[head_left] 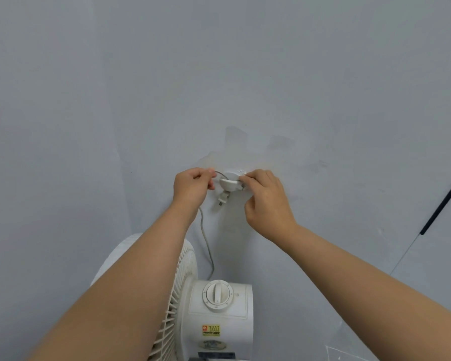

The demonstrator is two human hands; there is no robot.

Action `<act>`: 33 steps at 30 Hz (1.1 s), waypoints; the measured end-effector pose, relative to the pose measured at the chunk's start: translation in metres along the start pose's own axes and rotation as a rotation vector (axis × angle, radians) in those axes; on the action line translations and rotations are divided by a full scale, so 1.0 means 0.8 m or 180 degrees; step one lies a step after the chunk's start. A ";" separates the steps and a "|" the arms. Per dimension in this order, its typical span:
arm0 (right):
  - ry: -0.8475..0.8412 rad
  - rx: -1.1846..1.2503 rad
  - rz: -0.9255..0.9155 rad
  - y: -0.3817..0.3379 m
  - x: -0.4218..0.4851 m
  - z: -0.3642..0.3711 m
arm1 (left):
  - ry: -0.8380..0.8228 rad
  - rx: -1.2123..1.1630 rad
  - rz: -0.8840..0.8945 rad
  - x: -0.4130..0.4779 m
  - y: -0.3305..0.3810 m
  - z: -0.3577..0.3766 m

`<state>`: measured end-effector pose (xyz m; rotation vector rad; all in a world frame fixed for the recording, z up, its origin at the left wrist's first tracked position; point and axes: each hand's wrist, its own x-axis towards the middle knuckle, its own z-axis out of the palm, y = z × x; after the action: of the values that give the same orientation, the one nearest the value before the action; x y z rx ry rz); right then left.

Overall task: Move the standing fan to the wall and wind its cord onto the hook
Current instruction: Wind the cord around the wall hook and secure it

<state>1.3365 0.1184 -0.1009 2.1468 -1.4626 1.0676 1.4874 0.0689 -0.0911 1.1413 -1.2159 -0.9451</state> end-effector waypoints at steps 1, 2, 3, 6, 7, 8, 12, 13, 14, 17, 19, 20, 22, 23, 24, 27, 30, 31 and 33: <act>-0.0007 -0.0005 0.0001 0.000 0.003 -0.002 | -0.0064 -0.0144 -0.0017 -0.001 0.003 0.000; -0.0029 -0.0005 0.0028 -0.001 0.007 -0.004 | -0.0137 -0.0307 -0.0044 -0.003 0.006 -0.001; -0.0062 0.0004 0.0094 -0.001 0.012 -0.006 | -0.0213 -0.0457 -0.0062 -0.004 0.008 -0.003; -0.0245 0.0101 0.0468 -0.003 0.029 -0.010 | -0.0376 -0.0649 -0.0081 -0.006 0.010 -0.009; -0.0312 0.0123 0.0580 -0.005 0.034 -0.011 | -0.0389 -0.0676 -0.0097 -0.006 0.011 -0.011; -0.0353 0.0129 0.0659 -0.008 0.037 -0.011 | -0.0389 -0.0731 -0.0120 -0.007 0.013 -0.013; -0.0496 0.0187 0.1027 -0.023 0.041 -0.004 | -0.0402 -0.1033 -0.0224 -0.010 0.021 -0.015; -0.0529 0.0231 0.1140 -0.027 0.041 -0.002 | -0.0409 -0.1096 -0.0237 -0.012 0.023 -0.013; -0.0540 0.0269 0.1231 -0.030 0.042 0.000 | -0.0411 -0.1154 -0.0238 -0.013 0.025 -0.012; -0.0501 0.0307 0.1436 -0.037 0.045 0.004 | -0.0438 -0.1168 -0.0213 -0.014 0.025 -0.010; -0.0480 0.0308 0.1619 -0.043 0.048 0.004 | -0.0468 -0.1100 -0.0216 -0.013 0.021 -0.011; -0.0455 0.0298 0.1707 -0.046 0.051 0.003 | -0.0491 -0.1079 -0.0221 -0.012 0.019 -0.011; -0.0408 0.0247 0.1806 -0.049 0.054 0.003 | -0.0545 -0.1061 -0.0248 -0.011 0.014 -0.014; -0.0350 0.0283 0.1848 -0.048 0.056 0.002 | -0.0573 -0.1037 -0.0269 -0.010 0.013 -0.014; -0.0250 0.0396 0.1890 -0.047 0.057 0.000 | -0.0606 -0.0990 -0.0290 -0.011 0.012 -0.015; 0.0111 0.0930 0.1974 -0.041 0.054 -0.009 | -0.0800 -0.0721 -0.0315 -0.015 0.014 -0.013; 0.0217 0.1490 0.1993 -0.030 0.047 -0.019 | -0.0981 -0.0621 -0.0424 -0.018 0.016 -0.012; 0.0197 0.1674 0.1998 -0.025 0.046 -0.024 | -0.1047 -0.0599 -0.0452 -0.019 0.016 -0.011; 0.0122 0.2069 0.2017 -0.017 0.046 -0.038 | -0.1141 -0.0482 -0.0459 -0.021 0.015 -0.012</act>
<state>1.3437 0.1189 -0.0519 2.0338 -2.0555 2.0246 1.4939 0.0887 -0.0822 0.9741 -1.3311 -1.3716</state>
